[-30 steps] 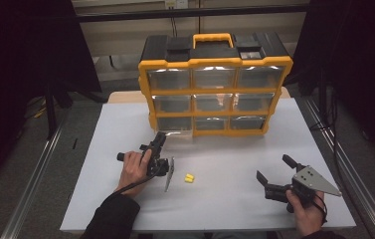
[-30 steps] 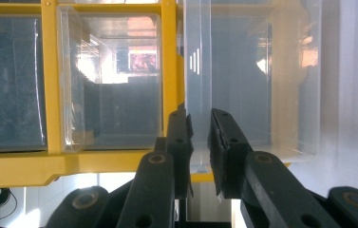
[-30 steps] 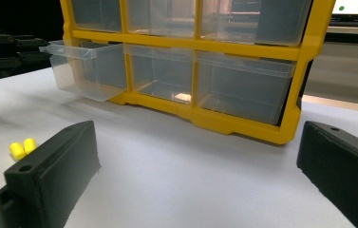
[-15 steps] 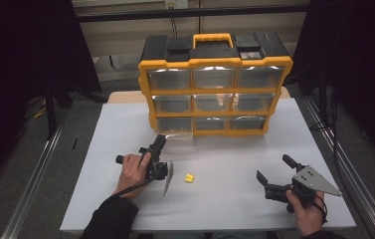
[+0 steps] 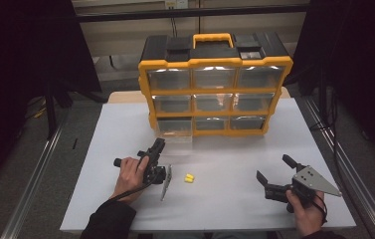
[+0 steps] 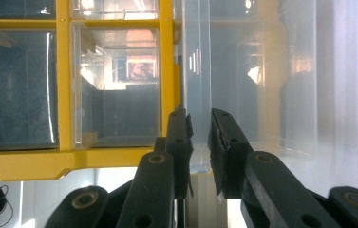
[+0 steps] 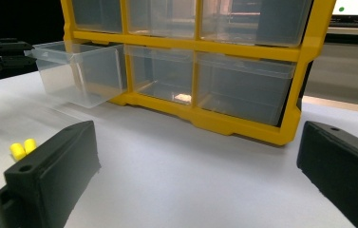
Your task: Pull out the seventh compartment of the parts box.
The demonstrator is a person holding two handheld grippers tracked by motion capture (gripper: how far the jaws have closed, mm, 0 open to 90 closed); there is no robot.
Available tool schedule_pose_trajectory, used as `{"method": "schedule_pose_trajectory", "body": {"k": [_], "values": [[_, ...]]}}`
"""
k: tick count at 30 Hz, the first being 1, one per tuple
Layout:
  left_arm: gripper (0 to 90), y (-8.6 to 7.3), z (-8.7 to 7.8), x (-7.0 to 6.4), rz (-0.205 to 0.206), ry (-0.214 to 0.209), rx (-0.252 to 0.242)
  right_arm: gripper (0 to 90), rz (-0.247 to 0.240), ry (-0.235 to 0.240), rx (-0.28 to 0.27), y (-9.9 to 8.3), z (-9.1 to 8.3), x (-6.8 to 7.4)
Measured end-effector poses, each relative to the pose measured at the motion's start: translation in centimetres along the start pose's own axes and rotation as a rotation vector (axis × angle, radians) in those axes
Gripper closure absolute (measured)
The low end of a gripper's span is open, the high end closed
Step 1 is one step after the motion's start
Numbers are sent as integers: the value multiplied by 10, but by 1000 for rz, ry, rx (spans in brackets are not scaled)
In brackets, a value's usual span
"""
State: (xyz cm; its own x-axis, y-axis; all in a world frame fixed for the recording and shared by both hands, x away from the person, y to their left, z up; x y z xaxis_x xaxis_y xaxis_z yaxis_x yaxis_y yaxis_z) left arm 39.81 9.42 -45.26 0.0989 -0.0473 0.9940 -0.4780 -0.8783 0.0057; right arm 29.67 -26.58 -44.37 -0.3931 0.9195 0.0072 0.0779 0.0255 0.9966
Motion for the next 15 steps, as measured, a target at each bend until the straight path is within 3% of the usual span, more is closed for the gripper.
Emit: {"method": "schedule_pose_trajectory", "body": {"k": [15], "values": [[785,1,-1,-1,-6,-6,12,0,-2,5,-1,0,0,1]]}}
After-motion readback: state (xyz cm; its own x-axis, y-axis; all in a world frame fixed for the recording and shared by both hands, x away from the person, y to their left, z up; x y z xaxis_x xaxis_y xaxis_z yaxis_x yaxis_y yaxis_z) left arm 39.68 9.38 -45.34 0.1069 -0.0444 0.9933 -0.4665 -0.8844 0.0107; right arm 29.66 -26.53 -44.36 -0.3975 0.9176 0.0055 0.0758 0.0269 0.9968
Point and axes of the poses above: each handheld gripper's, and its own axes: z roughly forward along the jaws, y roughly out of its top, x roughly to its left, the point moved 5 cm from there along z, roughly forward along the jaws, and after that the axes turned 5 degrees about -x, right-handed, at the moved point
